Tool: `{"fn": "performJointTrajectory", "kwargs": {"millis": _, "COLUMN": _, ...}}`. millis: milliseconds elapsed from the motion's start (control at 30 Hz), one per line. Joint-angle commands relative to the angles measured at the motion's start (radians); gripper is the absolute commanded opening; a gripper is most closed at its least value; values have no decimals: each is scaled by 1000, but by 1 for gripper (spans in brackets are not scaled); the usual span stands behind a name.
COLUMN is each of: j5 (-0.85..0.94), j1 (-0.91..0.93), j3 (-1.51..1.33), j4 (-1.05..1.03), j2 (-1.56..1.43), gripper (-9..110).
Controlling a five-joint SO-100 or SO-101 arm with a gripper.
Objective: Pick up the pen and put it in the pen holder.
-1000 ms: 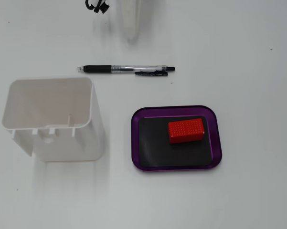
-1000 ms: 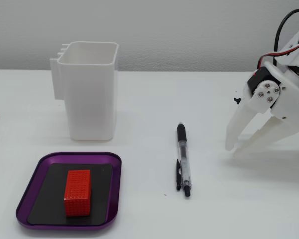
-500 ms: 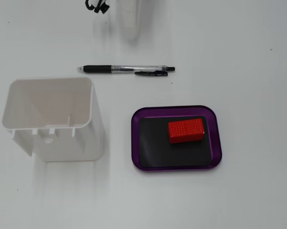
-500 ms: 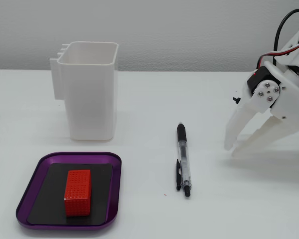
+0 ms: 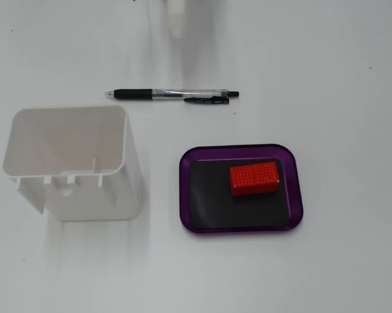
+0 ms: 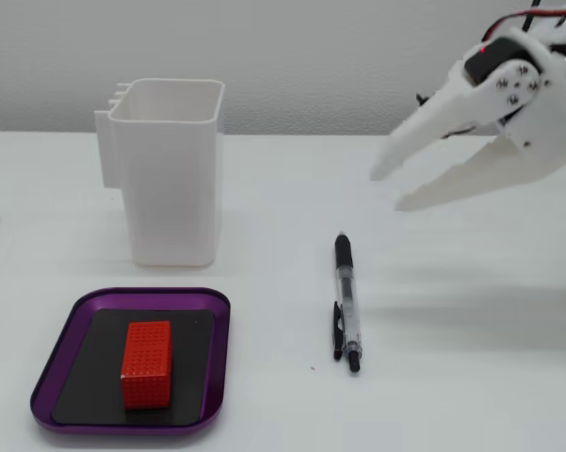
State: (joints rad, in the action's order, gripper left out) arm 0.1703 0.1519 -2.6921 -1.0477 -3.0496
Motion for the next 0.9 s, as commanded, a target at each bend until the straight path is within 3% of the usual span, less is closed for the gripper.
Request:
{"fn": "performJointTrajectory", "kwargs": {"millis": 0, "j5": 2, "j1": -12, "j3": 238, "j4": 3, "j2": 364, "gripper": 11}}
{"fn": "performJointTrajectory", "kwargs": {"millis": 367, "j5": 0, "j1": -15, "j3": 551, "j4": 12, "j2": 1154, "gripper": 23}}
{"fn": "performJointTrajectory", "kwargs": {"millis": 867, "j5": 3, "j1": -12, "j3": 538, "j4": 129, "j2": 1226, "gripper": 23}}
